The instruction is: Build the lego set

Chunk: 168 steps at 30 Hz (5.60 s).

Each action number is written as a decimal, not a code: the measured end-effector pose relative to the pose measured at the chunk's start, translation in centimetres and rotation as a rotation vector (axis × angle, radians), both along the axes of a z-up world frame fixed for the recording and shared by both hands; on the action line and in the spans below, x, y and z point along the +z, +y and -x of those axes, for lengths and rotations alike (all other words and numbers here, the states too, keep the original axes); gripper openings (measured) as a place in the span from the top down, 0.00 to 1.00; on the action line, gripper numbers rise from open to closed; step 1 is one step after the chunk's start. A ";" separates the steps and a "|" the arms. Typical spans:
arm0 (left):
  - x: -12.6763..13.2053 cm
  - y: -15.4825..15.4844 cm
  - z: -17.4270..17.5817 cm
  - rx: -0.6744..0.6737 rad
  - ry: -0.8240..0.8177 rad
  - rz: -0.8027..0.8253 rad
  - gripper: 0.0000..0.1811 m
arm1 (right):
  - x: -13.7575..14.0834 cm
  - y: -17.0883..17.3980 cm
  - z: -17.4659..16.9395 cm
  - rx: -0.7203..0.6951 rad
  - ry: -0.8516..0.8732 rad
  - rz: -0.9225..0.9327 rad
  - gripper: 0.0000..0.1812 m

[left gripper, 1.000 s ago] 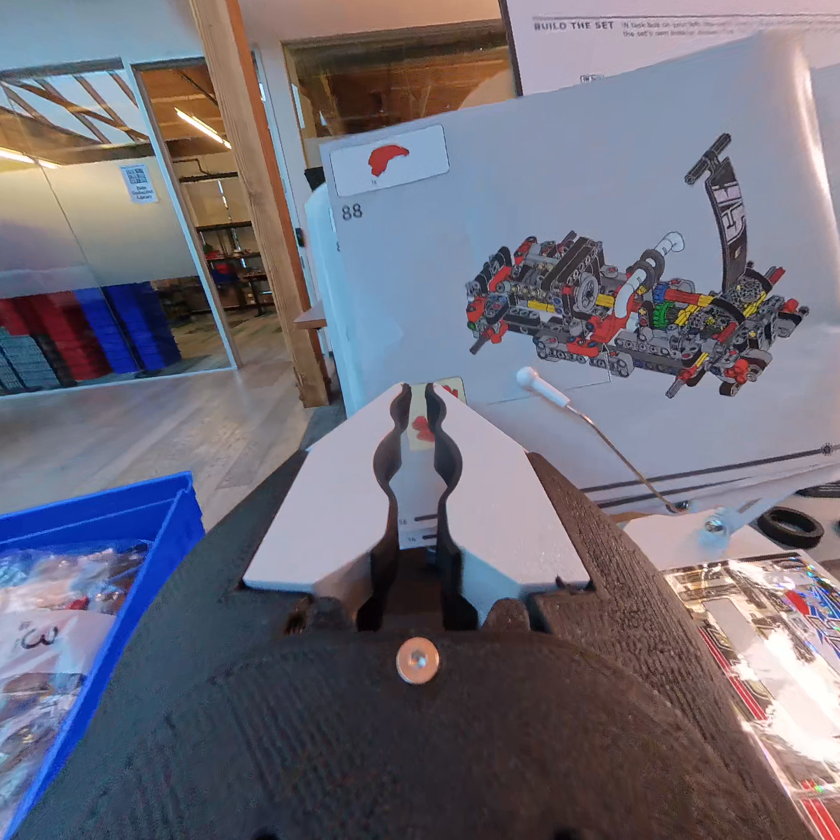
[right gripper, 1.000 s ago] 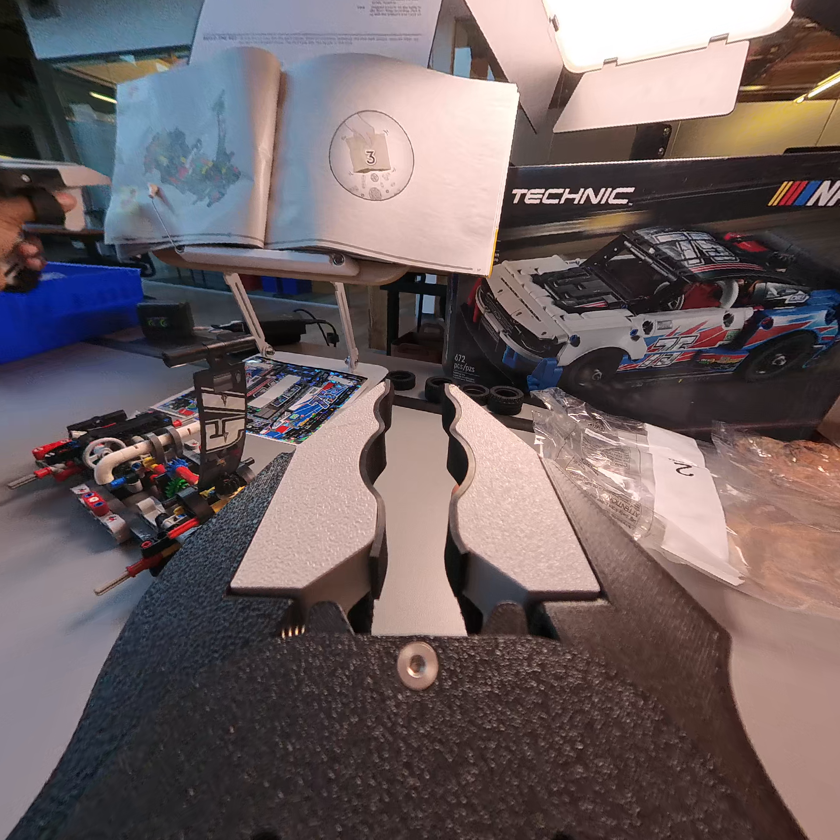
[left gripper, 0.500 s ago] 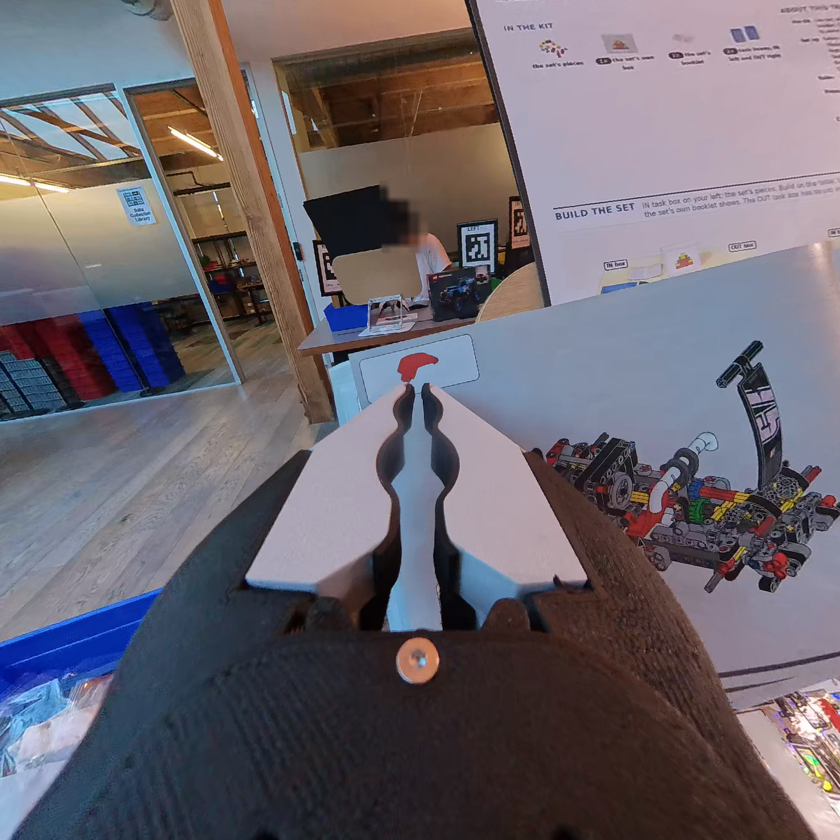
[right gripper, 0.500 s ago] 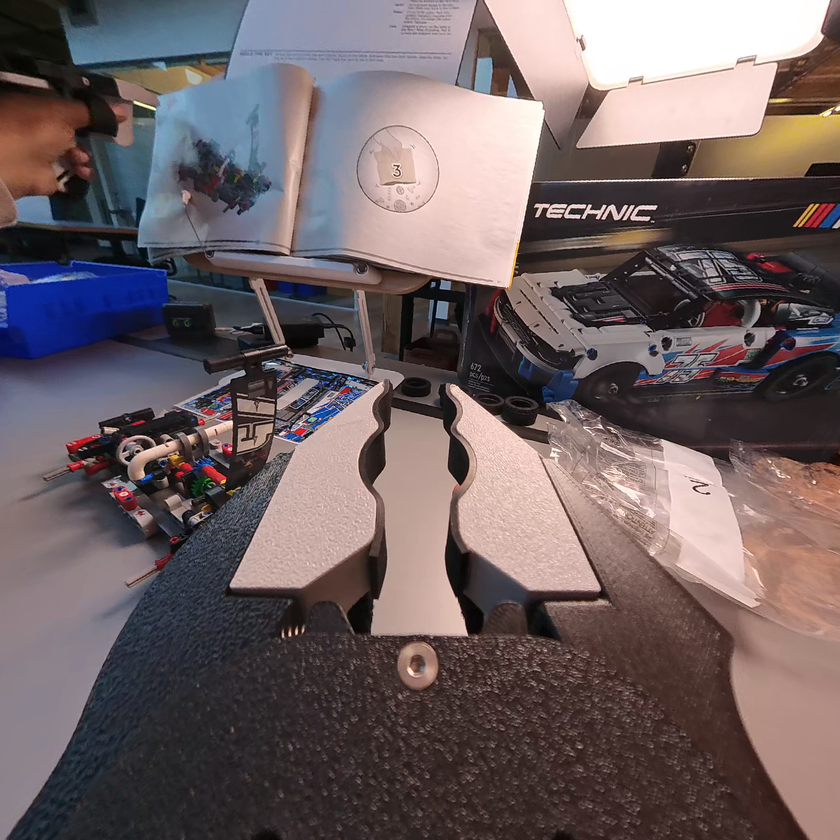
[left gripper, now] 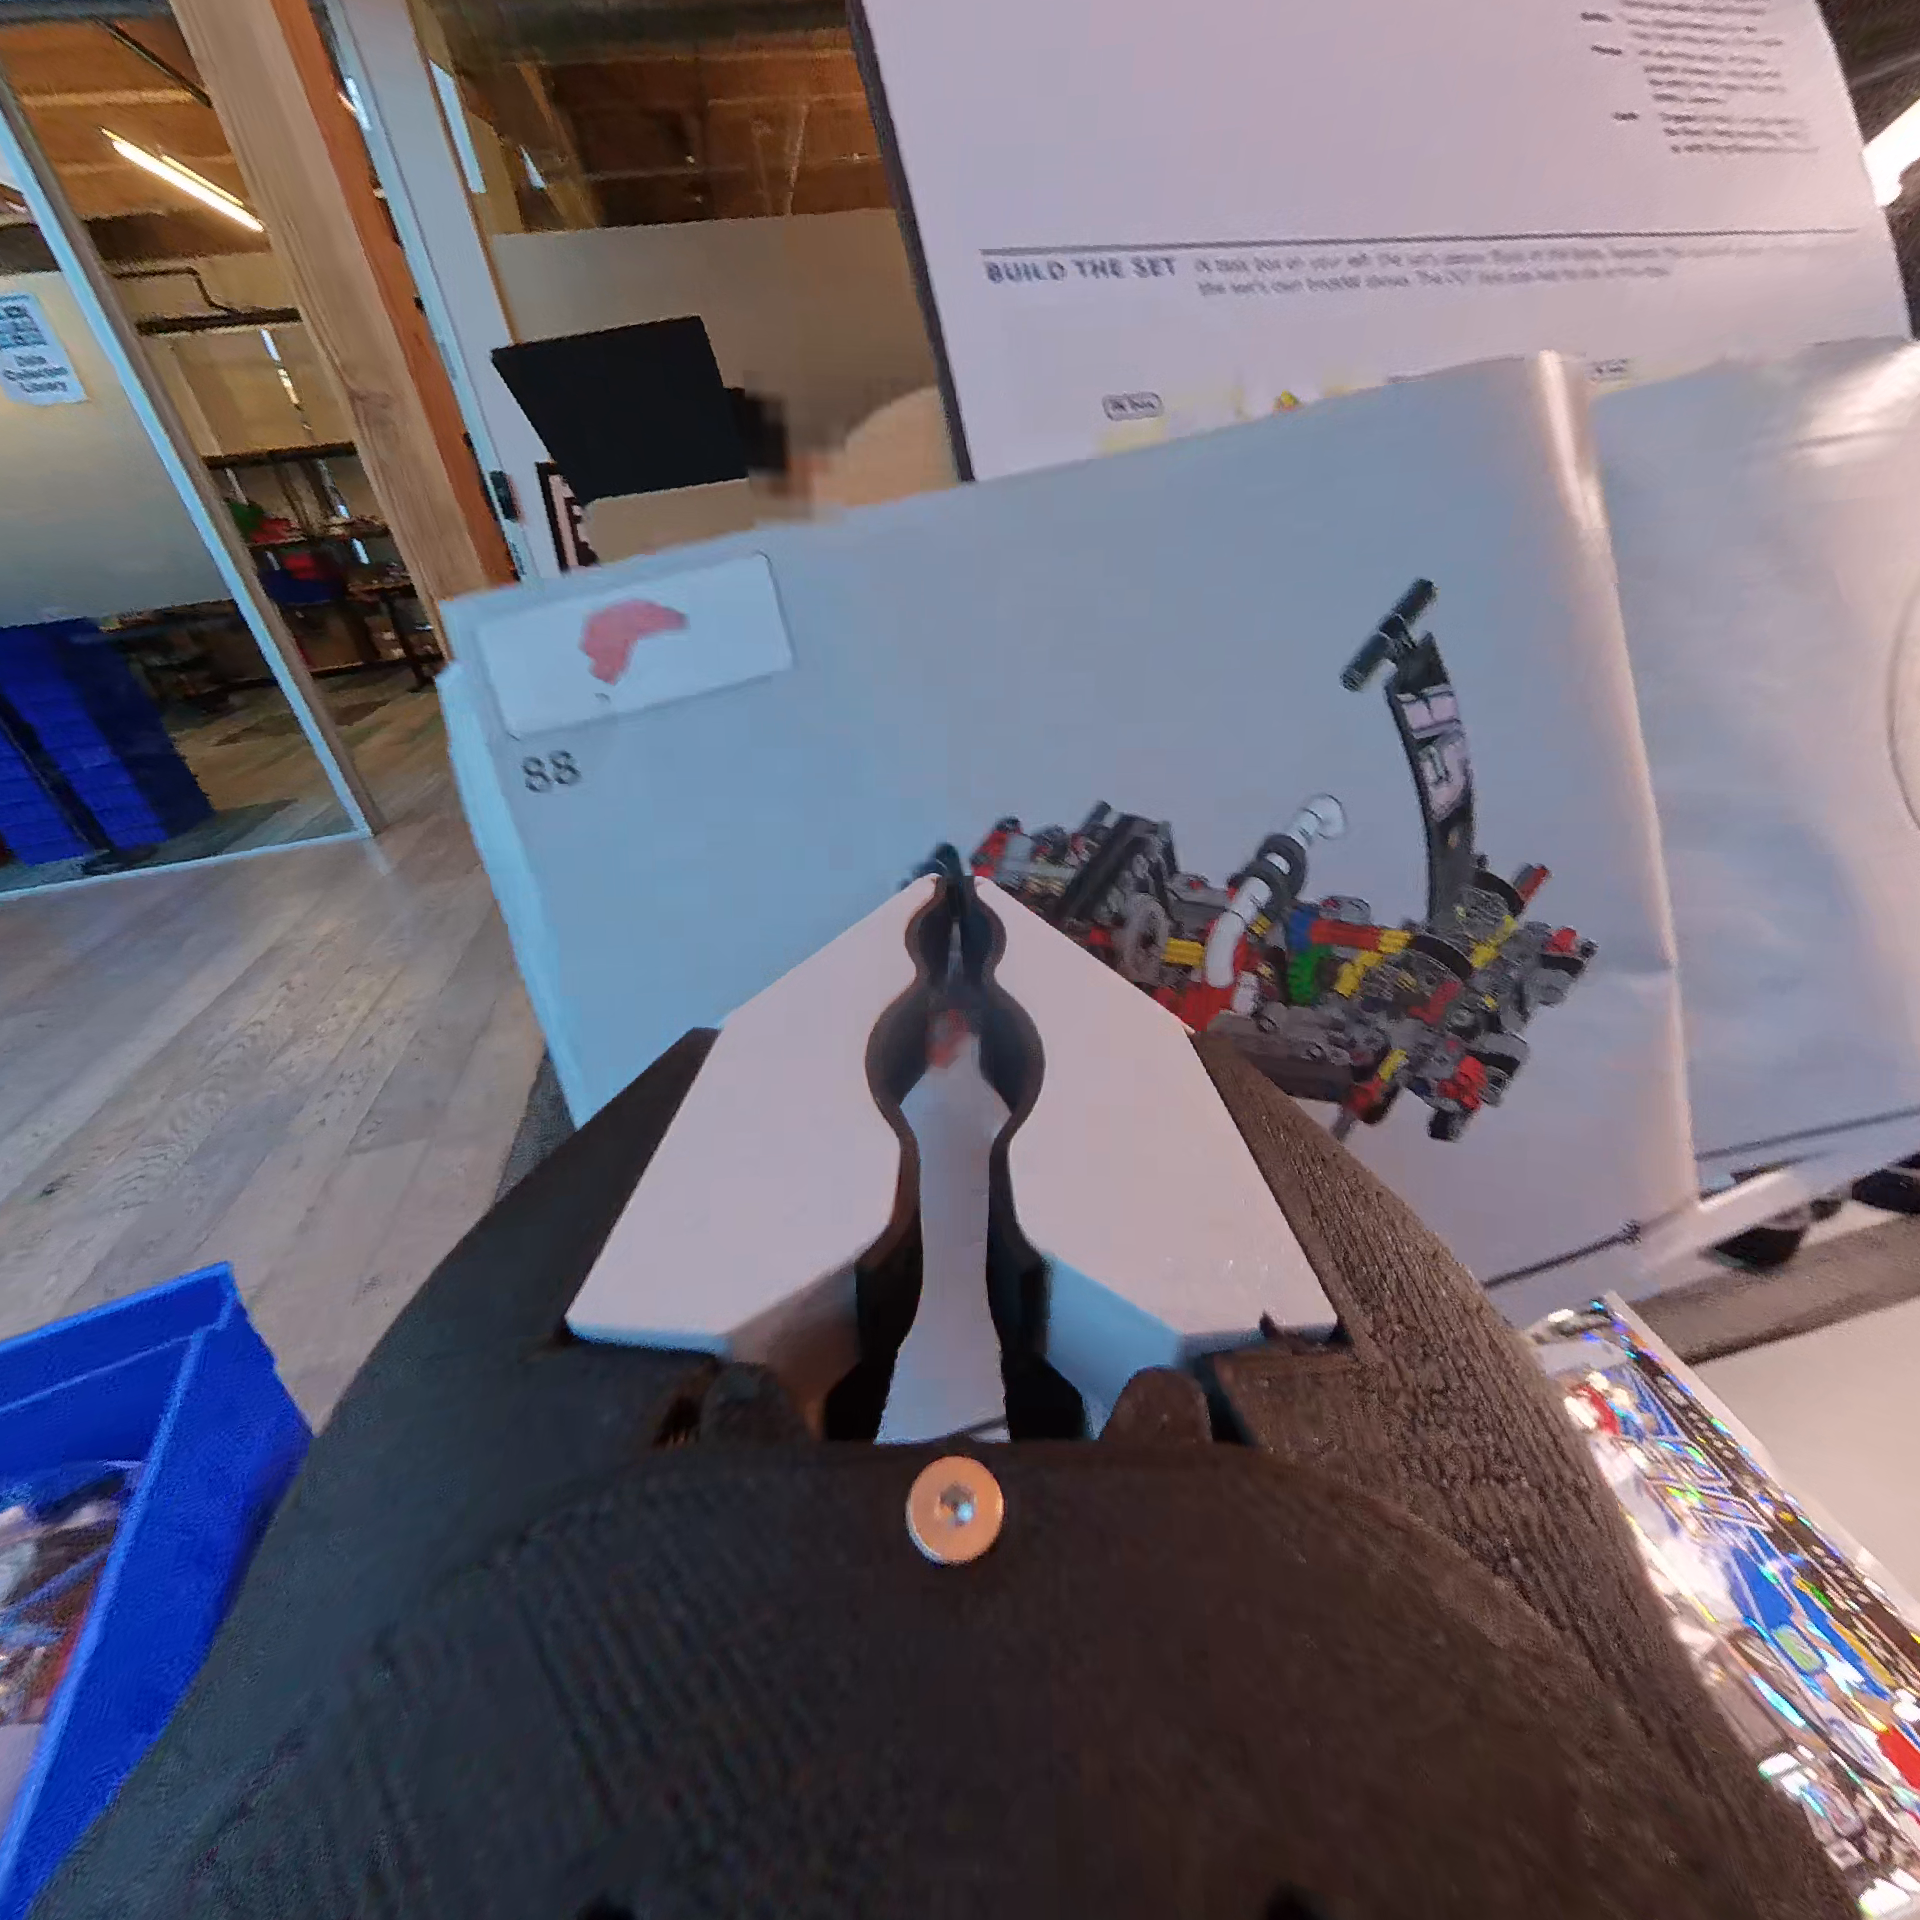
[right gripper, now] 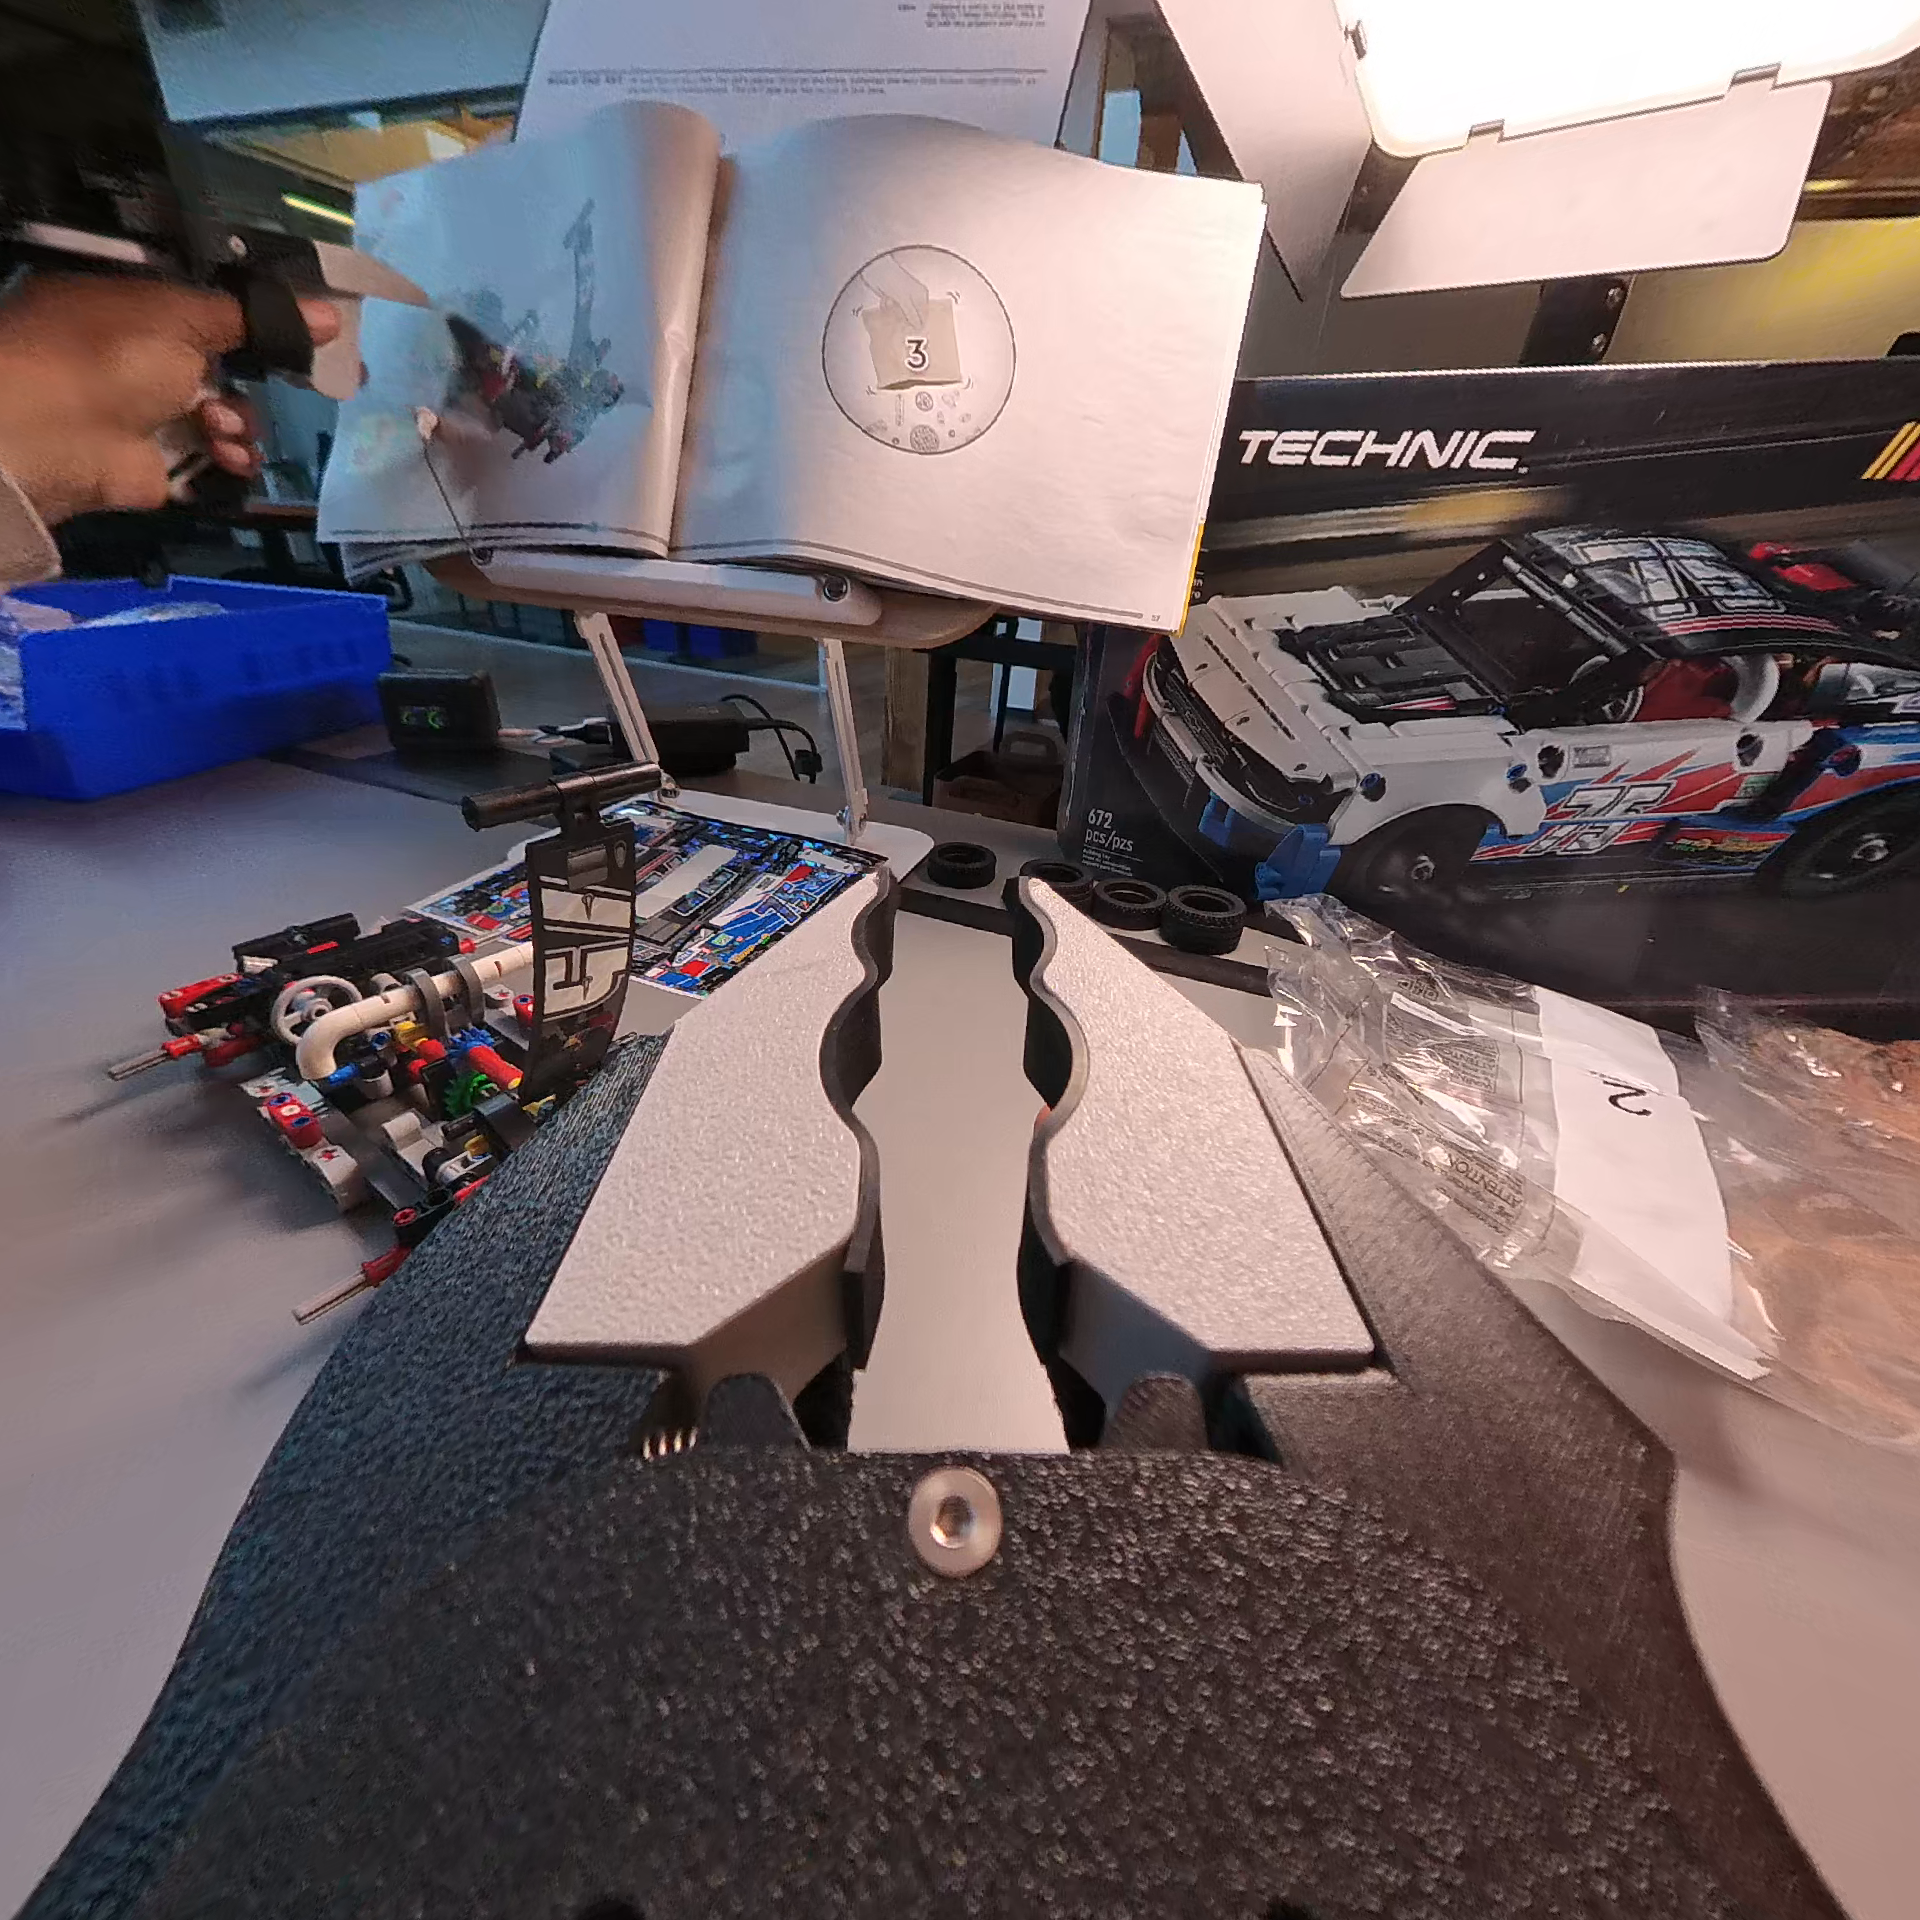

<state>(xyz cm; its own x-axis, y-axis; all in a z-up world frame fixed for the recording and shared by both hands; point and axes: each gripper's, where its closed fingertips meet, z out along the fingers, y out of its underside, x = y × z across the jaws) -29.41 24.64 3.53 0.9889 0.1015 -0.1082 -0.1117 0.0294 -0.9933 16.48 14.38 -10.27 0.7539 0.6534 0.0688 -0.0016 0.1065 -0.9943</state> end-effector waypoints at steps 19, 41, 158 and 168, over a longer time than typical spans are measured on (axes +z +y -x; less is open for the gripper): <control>-4.2 0.0 -4.6 -0.090 -0.007 0.041 1.00 | 0.1 -0.2 0.1 0.008 0.015 0.018 0.88; -1.8 -21.0 -5.8 -0.257 0.002 -0.025 1.00 | 2.9 -2.5 0.8 -0.006 -0.043 -0.085 1.00; -14.1 -30.1 -30.1 -1.311 -0.313 0.107 0.96 | 0.5 -19.3 15.7 0.974 0.100 0.022 0.88; -16.1 -30.4 -30.2 -1.389 -0.291 0.273 0.97 | -1.5 -19.7 15.9 1.014 -0.079 0.030 0.86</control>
<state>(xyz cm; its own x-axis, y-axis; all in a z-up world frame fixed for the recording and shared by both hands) 0.80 -5.79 -12.56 0.2597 -0.9322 0.2521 0.0525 -0.2470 -0.9676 0.62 -5.28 -11.79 -0.1620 0.9845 0.0674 -0.0114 0.0665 -0.9977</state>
